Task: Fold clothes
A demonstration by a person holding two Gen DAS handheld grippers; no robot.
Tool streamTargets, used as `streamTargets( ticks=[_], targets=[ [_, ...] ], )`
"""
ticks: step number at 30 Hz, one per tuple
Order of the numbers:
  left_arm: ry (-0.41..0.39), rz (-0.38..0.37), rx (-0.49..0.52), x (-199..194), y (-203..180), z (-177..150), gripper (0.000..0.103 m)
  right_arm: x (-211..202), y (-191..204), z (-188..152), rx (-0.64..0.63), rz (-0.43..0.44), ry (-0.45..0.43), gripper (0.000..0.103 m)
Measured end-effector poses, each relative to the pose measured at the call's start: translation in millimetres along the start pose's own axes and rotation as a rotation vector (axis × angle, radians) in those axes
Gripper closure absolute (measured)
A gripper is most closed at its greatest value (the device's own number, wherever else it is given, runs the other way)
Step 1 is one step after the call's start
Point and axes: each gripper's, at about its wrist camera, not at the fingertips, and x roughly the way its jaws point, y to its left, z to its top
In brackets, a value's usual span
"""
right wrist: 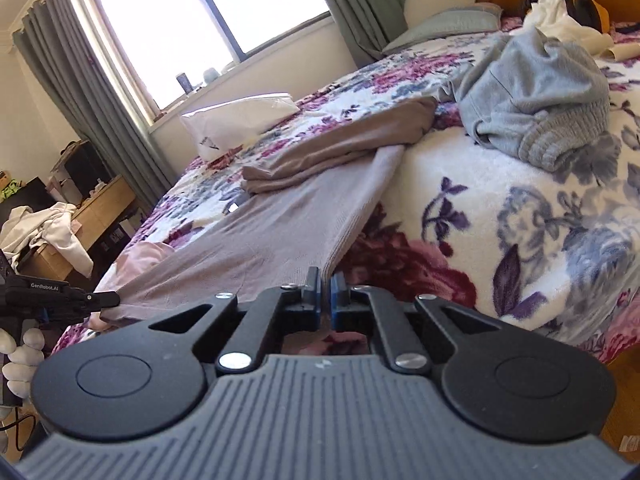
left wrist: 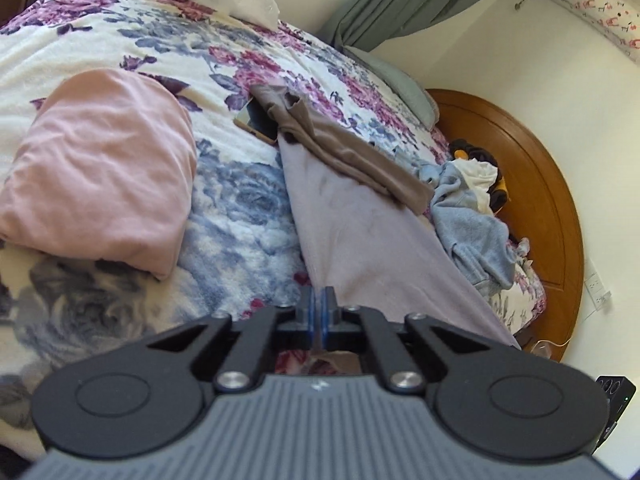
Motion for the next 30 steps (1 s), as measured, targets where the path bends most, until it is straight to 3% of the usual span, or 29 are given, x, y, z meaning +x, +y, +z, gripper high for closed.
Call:
streamTargets(
  ticks=[8, 12, 15, 18, 24, 30],
  targets=[
    [0.004, -0.075, -0.075, -69.9, -1.9, -23.3, 0.101, -73.3, 52.5, -12.8, -0.011, 0.077, 0.008, 0.099],
    [0.009, -0.110, -0.131, -74.2, -1.0, -13.1, 0.101, -86.2, 60.3, -6.1, 0.017, 0.083, -0.025, 0.099],
    [-0.006, -0.117, -0.118, -61.1, -4.6, 7.6, 0.101, -84.4, 60.3, 3.8, 0.038, 0.078, -0.055, 0.099],
    [-0.026, -0.107, -0.088, -49.3, -10.8, 26.1, 0.101, -62.7, 53.7, 29.7, 0.049, 0.082, -0.088, 0.099],
    [-0.102, -0.085, -0.023, -4.8, -22.2, 95.2, 0.101, 0.9, 29.6, 96.7, 0.082, 0.089, -0.099, 0.099],
    [-0.138, 0.023, 0.034, 93.7, -24.1, 179.4, 0.101, 92.8, -3.9, 164.1, 0.120, 0.066, -0.101, 0.099]
  ],
)
